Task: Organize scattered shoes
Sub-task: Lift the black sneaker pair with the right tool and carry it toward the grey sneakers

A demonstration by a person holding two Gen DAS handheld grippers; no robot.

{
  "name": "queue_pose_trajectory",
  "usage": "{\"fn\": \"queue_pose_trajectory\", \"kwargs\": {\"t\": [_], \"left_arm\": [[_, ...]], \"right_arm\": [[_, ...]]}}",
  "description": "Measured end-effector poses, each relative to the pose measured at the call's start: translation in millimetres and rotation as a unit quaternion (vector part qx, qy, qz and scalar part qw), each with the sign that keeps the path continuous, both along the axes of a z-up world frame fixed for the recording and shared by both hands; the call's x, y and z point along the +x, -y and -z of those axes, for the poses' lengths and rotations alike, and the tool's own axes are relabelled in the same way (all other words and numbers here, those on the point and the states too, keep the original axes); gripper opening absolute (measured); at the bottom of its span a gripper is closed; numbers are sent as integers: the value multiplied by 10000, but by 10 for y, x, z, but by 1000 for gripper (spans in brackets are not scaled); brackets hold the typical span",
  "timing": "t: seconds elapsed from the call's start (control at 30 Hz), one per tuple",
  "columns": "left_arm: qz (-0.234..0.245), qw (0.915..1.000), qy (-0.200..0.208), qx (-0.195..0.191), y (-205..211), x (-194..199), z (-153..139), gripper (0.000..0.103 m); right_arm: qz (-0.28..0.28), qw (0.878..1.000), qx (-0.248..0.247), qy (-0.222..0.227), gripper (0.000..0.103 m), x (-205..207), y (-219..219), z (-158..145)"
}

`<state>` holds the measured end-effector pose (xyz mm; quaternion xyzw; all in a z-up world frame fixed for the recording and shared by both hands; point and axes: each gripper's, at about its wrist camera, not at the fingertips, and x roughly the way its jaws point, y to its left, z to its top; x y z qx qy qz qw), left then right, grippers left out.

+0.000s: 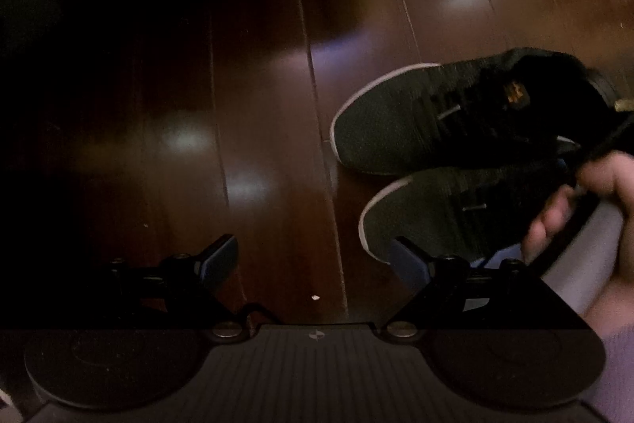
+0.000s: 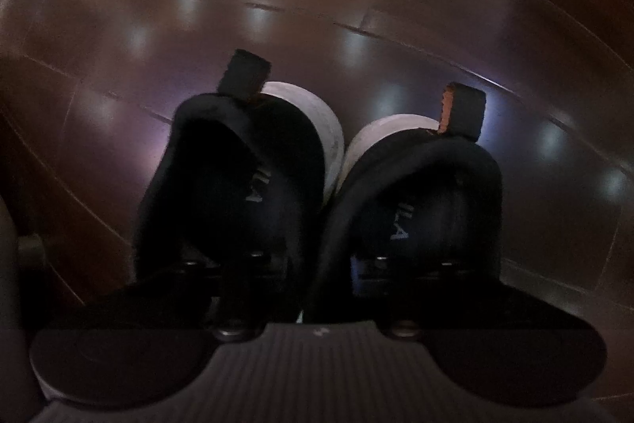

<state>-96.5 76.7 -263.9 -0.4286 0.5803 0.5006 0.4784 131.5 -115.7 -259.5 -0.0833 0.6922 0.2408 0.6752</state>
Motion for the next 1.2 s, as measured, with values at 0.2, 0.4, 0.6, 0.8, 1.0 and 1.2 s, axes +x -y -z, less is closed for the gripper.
{"fn": "queue_pose_trajectory", "kwargs": {"t": [0.2,0.4,0.6,0.8,1.0,1.2], "left_arm": [[228,9997,-77,-55,40,94,14,88],[543,9981,-285,-54,92,191,56,88],[884,9956,-304,24,235,339,15,88],[1366,9902,-268,138,491,511,-75,88],[2058,9778,-222,341,883,724,-171,88],[2945,9546,-153,421,1523,938,-207,88]], "right_arm": [[505,9987,64,-18,25,88,482,-23],[924,9955,197,86,24,121,907,-95],[1590,9865,321,229,23,97,1464,-182],[2081,9766,399,352,23,156,1957,-428],[2695,9606,422,537,22,144,2667,-645],[3335,9400,271,674,22,37,3547,-819]]}}
